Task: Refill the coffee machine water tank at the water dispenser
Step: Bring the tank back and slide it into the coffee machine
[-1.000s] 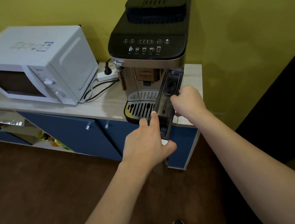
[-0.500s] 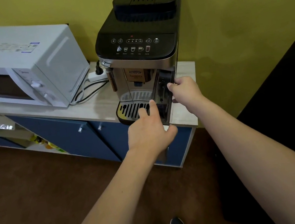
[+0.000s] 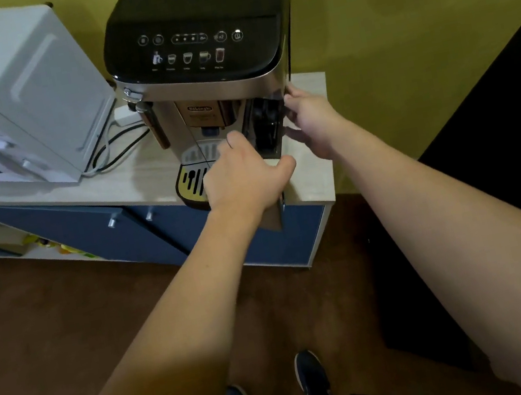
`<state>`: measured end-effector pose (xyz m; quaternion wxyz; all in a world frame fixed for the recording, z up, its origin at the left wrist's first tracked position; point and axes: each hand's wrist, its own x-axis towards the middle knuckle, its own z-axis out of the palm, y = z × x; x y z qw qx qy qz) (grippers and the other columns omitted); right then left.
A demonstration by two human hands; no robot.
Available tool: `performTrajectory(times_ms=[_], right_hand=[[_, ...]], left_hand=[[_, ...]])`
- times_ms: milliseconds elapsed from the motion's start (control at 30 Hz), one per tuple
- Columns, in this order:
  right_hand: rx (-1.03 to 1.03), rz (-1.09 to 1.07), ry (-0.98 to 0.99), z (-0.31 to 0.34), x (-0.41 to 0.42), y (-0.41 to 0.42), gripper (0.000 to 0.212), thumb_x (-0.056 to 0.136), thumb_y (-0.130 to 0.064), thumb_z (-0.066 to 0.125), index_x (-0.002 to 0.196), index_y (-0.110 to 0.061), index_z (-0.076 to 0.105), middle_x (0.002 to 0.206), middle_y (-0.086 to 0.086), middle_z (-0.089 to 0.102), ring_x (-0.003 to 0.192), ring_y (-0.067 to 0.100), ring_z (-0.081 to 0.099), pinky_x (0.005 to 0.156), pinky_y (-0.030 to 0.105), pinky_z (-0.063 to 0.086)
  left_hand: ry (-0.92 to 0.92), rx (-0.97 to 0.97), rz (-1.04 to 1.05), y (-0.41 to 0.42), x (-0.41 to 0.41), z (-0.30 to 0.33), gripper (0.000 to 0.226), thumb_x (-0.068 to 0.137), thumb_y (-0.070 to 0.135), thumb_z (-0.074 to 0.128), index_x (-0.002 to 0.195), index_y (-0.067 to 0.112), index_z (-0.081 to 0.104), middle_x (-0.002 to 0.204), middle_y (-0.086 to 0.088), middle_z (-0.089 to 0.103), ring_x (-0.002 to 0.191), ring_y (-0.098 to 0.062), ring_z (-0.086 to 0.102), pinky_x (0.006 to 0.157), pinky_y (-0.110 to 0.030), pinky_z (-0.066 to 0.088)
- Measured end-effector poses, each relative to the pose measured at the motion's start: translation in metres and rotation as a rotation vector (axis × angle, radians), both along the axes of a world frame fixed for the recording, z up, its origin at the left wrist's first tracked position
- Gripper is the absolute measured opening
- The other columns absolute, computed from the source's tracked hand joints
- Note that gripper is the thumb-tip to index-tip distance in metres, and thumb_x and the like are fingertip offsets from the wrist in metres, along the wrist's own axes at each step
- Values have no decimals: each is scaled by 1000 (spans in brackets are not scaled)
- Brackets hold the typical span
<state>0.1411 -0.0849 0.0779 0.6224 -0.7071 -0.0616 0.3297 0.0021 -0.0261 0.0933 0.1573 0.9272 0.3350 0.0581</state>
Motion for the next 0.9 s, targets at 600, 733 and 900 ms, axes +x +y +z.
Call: performTrajectory(times_ms=[600, 733, 900], right_hand=[[87, 112, -98, -41, 30, -2, 50, 105, -19, 36, 154, -21, 28, 151, 5, 43, 139, 19, 39, 114, 40, 36], [122, 116, -134, -58, -8, -26, 49, 102, -13, 49, 150, -15, 38, 135, -9, 51, 127, 10, 51, 113, 38, 39], [98, 108, -249, -62, -49, -39, 45, 101, -17, 51, 145, -18, 46, 144, -1, 54, 134, 11, 48, 113, 39, 39]], left_hand=[[-63, -10, -9, 17, 40, -7, 66, 80, 59, 57, 124, 11, 48, 121, -6, 57, 108, -31, 59, 73, -34, 36], [-86, 2, -10, 18, 40, -9, 70, 80, 64, 59, 125, 12, 48, 120, -6, 58, 105, -29, 60, 73, -33, 38], [-62, -13, -38, 20, 38, -6, 67, 83, 62, 56, 123, 9, 47, 120, -9, 57, 104, -30, 61, 72, -34, 40]])
